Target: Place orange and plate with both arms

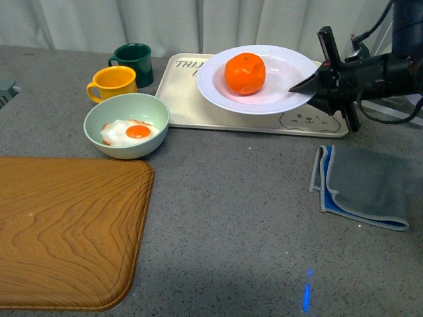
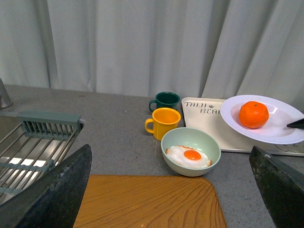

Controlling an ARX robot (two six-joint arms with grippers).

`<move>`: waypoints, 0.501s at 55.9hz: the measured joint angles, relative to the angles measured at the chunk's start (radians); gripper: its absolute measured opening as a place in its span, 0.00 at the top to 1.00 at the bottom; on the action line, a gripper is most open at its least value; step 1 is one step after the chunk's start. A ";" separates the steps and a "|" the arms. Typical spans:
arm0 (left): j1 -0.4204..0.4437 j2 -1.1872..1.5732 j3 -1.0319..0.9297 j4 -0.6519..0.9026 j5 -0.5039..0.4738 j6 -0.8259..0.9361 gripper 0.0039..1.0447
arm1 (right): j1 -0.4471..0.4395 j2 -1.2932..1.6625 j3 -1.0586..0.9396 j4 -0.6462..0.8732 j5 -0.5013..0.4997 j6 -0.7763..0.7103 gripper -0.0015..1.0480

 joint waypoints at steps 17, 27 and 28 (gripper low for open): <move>0.000 0.000 0.000 0.000 0.000 0.000 0.06 | 0.021 0.117 0.242 -0.193 0.060 -0.042 0.96; 0.000 0.000 0.000 0.000 0.000 0.000 0.06 | 0.019 0.117 0.241 -0.209 0.083 -0.070 0.75; 0.000 0.000 0.000 0.000 0.000 0.000 0.06 | 0.018 0.117 0.240 -0.209 0.084 -0.074 0.72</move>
